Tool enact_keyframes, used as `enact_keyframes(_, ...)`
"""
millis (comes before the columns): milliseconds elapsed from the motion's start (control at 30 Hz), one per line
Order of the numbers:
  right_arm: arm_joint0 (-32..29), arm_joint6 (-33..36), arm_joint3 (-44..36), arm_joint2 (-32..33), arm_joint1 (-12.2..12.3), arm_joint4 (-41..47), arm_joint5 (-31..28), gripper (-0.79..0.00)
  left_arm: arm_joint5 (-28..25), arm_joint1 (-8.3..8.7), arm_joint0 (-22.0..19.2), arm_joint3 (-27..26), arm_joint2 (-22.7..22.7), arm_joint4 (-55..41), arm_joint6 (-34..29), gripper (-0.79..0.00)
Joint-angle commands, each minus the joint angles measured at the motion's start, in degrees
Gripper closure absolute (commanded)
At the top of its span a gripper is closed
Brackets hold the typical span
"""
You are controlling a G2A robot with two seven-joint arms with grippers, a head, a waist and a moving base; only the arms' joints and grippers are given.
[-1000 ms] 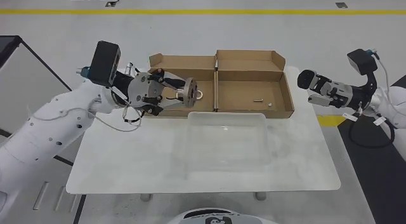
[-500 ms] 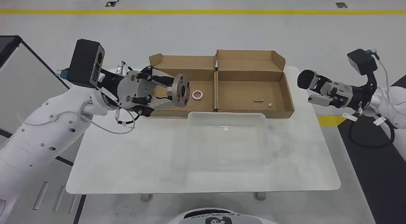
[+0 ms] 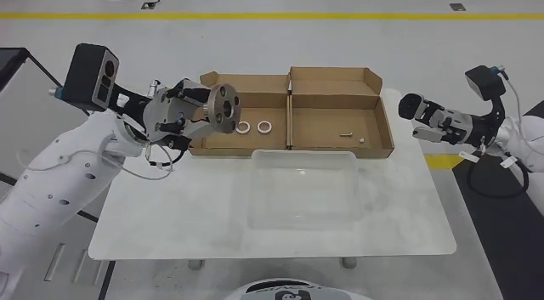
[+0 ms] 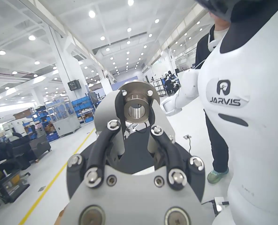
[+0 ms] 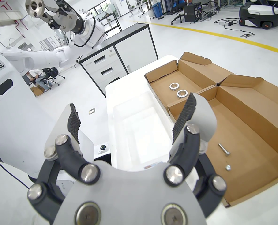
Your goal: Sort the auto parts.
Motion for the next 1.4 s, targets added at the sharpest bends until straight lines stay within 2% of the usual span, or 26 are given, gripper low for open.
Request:
enact_keyframes(0, 0.0, 0.0, 0.0, 0.0, 0.0, 0.0, 0.0, -0.785, -0.05, -0.1, 1.22, -1.27, -1.35, -1.35, -0.1, 0.0)
enact_keyframes(200, 0.0, 0.0, 0.0, 0.0, 0.0, 0.0, 0.0, -0.785, -0.05, -0.89, 4.73, -5.46, -5.06, -5.93, -0.09, 0.0)
enact_keyframes(367, 0.0, 0.0, 0.0, 0.0, 0.0, 0.0, 0.0, -0.785, -0.05, -2.5, 7.95, -9.0, -9.7, -11.21, -0.09, 0.0)
enact_keyframes(567, 0.0, 0.0, 0.0, 0.0, 0.0, 0.0, 0.0, -0.785, -0.05, -4.37, 11.43, -10.82, -13.71, -11.13, -0.09, 0.0)
enact_keyframes(767, 0.0, 0.0, 0.0, 0.0, 0.0, 0.0, 0.0, -0.785, -0.05, -5.37, 13.63, -10.47, -14.6, -8.28, -0.1, 0.0)
enact_keyframes(900, 0.0, 0.0, 0.0, 0.0, 0.0, 0.0, 0.0, -0.785, -0.05, -5.45, 14.22, -9.22, -14.09, -4.46, -0.1, 0.0)
enact_keyframes(1100, 0.0, 0.0, 0.0, 0.0, 0.0, 0.0, 0.0, -0.785, -0.05, -4.66, 14.28, -6.07, -12.92, 0.78, -0.11, 0.0)
enact_keyframes(1367, 0.0, 0.0, 0.0, 0.0, 0.0, 0.0, 0.0, -0.785, -0.05, -4.12, 13.64, -6.86, -12.52, -1.67, -0.1, 0.0)
